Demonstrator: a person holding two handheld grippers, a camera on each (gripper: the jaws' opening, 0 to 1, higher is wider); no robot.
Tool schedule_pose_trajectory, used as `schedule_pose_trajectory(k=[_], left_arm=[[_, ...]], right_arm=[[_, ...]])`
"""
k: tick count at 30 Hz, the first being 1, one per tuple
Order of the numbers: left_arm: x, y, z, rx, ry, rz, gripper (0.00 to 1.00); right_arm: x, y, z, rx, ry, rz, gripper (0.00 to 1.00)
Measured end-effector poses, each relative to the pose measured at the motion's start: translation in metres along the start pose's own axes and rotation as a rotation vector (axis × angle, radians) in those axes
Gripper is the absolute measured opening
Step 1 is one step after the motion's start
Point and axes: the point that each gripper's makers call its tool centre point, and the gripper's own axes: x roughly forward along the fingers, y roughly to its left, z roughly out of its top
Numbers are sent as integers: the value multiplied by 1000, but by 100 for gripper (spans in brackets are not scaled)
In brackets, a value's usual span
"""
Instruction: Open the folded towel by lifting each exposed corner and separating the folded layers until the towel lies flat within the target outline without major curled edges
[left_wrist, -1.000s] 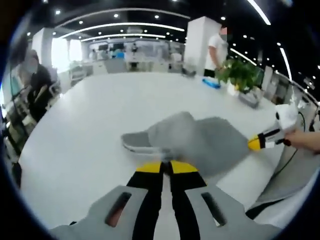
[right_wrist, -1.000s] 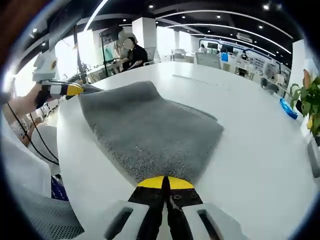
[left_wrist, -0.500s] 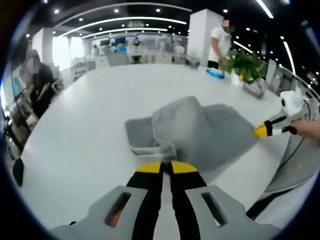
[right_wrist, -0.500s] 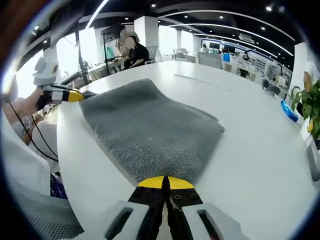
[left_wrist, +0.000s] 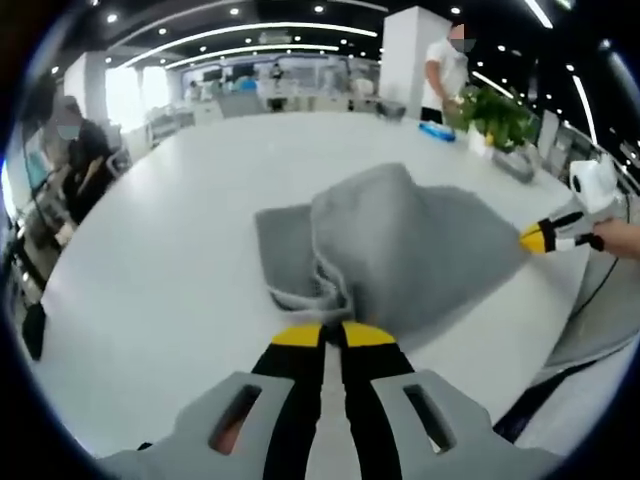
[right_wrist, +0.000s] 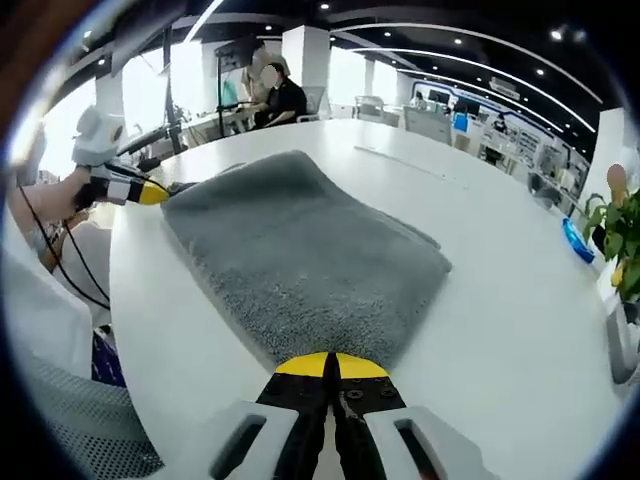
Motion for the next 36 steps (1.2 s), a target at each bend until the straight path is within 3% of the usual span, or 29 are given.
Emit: schedule_pose_trajectory(k=[8,14,18,23,27,33,35,36], left_arm=[[4,2,-12,57,15,13,5],[9,3,-16,87,-5,22,5],[8,0,-13,247,17,58,4],[8,-1,-12,284,25,64,4],[9,-2,-11,325,36,66,4],[8,-1,-10,277,58,64,4],[7,-2,-10,320,68,61,5],[6,-2,-8,387,91,60,6]], right_arm=[[2,0,1,-62,28,-7,0],[4,2,1,-272,110,-81,0],[6,2,1,-397,186,-132,0],[8,2,1,-448,248,-165,0],[8,2,2,-487,334,-184,0],[9,0,2,-469,394,-199,0],[8,0,1,-455,393,-204,0],[8,0,1,-451,391,-204,0]])
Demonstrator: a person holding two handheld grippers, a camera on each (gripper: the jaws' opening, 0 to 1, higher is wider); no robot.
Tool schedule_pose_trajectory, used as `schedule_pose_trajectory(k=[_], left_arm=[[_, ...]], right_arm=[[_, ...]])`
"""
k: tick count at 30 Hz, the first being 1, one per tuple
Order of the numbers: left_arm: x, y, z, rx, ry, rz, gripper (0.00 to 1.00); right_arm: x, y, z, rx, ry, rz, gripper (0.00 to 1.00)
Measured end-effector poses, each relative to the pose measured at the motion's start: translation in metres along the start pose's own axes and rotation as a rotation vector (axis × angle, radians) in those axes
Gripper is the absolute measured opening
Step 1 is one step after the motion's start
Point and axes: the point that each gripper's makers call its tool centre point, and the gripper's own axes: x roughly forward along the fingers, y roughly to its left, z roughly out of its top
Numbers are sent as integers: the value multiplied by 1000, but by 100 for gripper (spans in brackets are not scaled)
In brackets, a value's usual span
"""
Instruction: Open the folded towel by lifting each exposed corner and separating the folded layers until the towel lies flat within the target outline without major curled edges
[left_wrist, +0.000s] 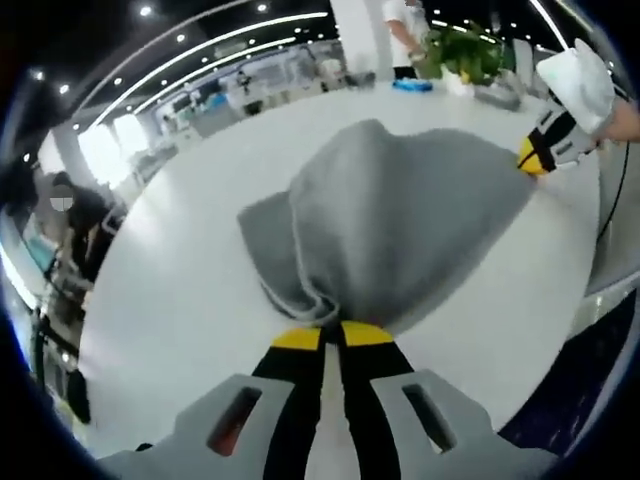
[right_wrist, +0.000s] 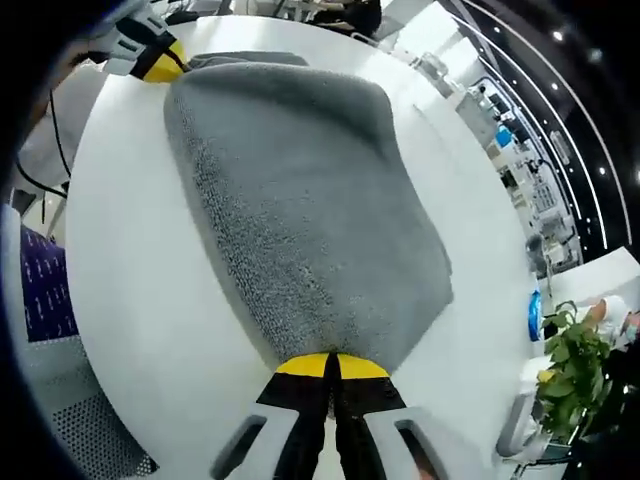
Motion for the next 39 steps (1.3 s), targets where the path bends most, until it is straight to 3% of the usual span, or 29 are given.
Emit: schedule_pose_trajectory(k=[3,5,9,11,14,16,19,20,21,22,23,24,26,27,31,39], left_arm=[[-4,1,8,5,17,7,9],[-12,10,20,-29,-19,34,15],[-28,21,42,-200,-139,24,24],[-31,22,44,-213,-145,0,24],[-29,24,54,-177,-149,-7,23],[-24,22,58,-163,-135,-35,20],[-13,20,64,-146,-127,-47,20],[-8,18,63,-134,-109,-61,20],[-2,16,61,-114,-86,-67,20],[1,16,60,-101,-79,-66,20],[7,15,58,-77,-52,-69,20],[10,16,56,-67,-41,-61,20],[16,15,54,-52,-25,-63,20],[18,14,53,-55,-23,-69,20],[26,9,50,-78,-16,-91,19],[36,5,45,-92,32,-118,14]], right_arm=[[-1,0,-1,-1,-19,3,0],[-2,0,-2,-7,-40,10,0],[-2,-1,-1,22,-102,30,0],[-3,-1,-1,40,-136,32,0],[-3,-2,0,191,-211,76,0],[-3,-3,0,226,-245,105,0],[-5,-4,-2,351,-276,160,0],[-7,-6,-3,395,-272,172,4],[-11,-16,-6,474,-253,140,11],[-18,-39,-2,501,-315,39,21],[-26,-53,6,515,-392,-28,25],[-36,-62,15,498,-461,-48,22],[-39,-60,15,475,-421,-21,2],[-36,-60,17,423,-386,-13,0],[-17,-46,30,403,-349,67,0],[12,-12,35,308,-262,203,0]])
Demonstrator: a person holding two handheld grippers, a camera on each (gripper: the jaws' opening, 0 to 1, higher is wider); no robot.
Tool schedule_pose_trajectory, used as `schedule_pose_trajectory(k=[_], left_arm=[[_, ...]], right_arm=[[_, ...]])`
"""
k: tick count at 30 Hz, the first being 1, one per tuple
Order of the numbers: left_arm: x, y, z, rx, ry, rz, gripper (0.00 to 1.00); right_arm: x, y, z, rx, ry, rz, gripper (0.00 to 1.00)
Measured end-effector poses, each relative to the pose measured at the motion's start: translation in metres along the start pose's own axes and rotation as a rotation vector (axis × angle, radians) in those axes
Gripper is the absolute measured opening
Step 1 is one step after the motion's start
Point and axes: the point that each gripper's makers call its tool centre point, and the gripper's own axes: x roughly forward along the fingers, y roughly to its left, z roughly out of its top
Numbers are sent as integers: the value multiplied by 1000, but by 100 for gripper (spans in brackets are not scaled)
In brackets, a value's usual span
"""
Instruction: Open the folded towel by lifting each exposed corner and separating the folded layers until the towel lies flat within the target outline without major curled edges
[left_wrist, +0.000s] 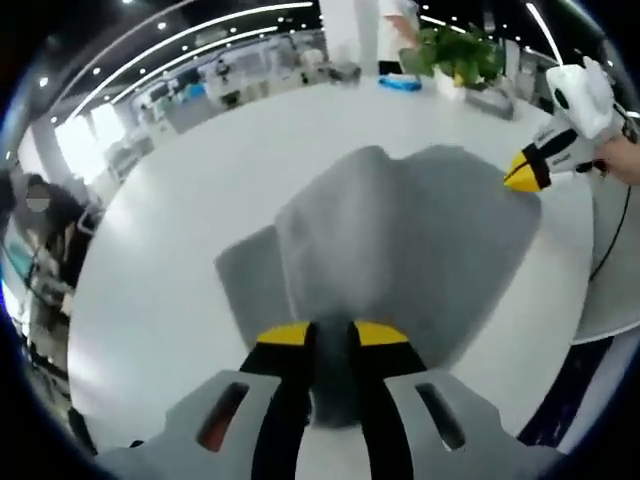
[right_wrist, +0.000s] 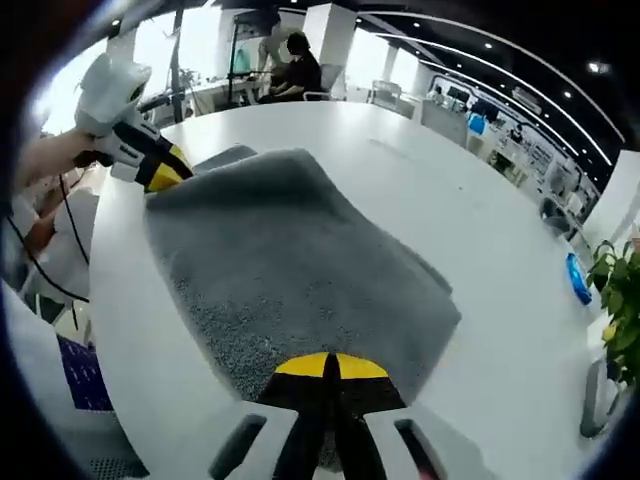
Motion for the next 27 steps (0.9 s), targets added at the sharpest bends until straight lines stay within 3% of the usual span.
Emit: schedule_pose_trajectory(k=[5,7,11,18,27], left_arm=[[3,-3,-2,87,44,10,13],[4,-3,-3,123,53,17,12],[7,-10,-5,303,58,41,9],[8,-13,-6,350,123,83,6],[6,-17,-9,341,214,84,5]], right_arm=[[3,-1,1,-59,19,-3,0],[4,-1,0,-129,27,-1,0],[5,-1,0,-231,108,-19,0],[11,-6,4,-337,193,-87,0],[20,-21,13,-347,237,-105,0]])
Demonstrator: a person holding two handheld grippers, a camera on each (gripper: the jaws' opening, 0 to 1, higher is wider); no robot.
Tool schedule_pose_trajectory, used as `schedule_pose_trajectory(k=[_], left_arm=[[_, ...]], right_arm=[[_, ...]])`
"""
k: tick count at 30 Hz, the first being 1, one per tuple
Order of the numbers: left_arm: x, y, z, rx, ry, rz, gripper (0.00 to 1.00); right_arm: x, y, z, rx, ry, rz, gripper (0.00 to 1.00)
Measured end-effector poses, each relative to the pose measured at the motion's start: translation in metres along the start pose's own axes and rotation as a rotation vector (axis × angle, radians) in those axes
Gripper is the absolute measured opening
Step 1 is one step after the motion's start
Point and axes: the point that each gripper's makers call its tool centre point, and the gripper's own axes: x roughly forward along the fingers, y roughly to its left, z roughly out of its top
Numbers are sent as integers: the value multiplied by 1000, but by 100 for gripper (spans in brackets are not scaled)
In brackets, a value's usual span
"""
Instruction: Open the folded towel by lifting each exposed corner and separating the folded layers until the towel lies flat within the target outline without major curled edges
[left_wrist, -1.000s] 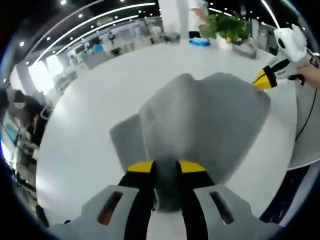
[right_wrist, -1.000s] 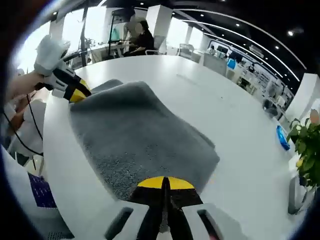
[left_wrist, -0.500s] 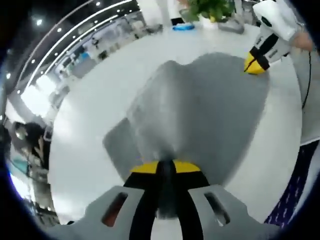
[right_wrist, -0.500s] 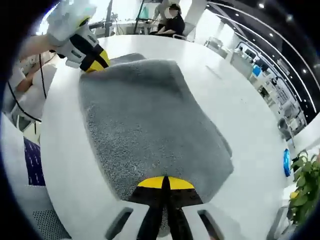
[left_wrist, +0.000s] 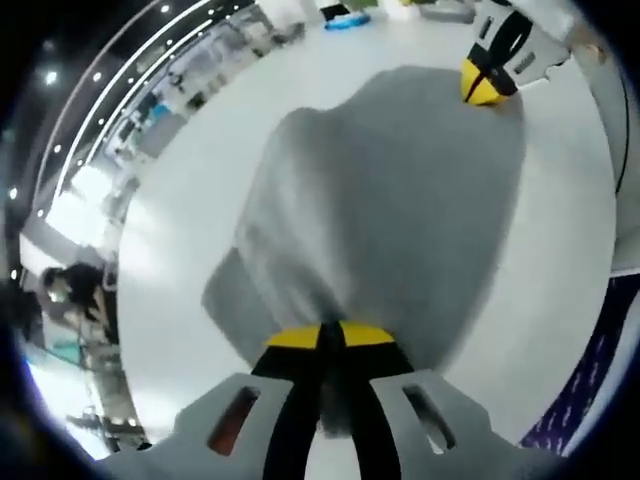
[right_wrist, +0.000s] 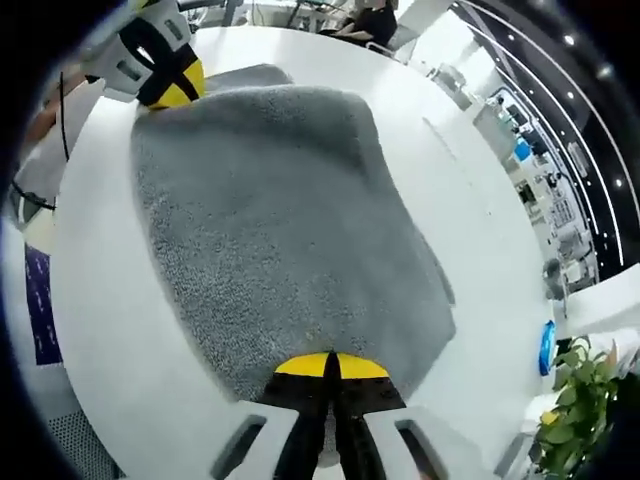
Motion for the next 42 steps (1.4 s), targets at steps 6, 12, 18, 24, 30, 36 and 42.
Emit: schedule_pose_trajectory(k=[6,12,18,24,30,36,42], left_arm=[[-6,-10,-2,-3,-1,-27,5],[-9,-17,-3,-43,-17,-42,5],[-13,-24,-4,-53,-25,-58,5],[-16,-30,-5,-95,-20,-74,5],[-22,-40,-7,-177,-39,-119,5],[-25,-46,-8,-319,-97,-178,6],[-30,-57,-8,-305,-122,-197,6]], right_arm=[[5,-11,3,1,12,-8,0],[9,-17,4,9,18,-10,0],[10,-20,4,32,17,-11,0],[11,-23,5,57,13,-4,0],[14,-26,6,91,12,4,0],[17,-31,9,138,9,-5,0],[19,-37,12,187,4,-1,0]])
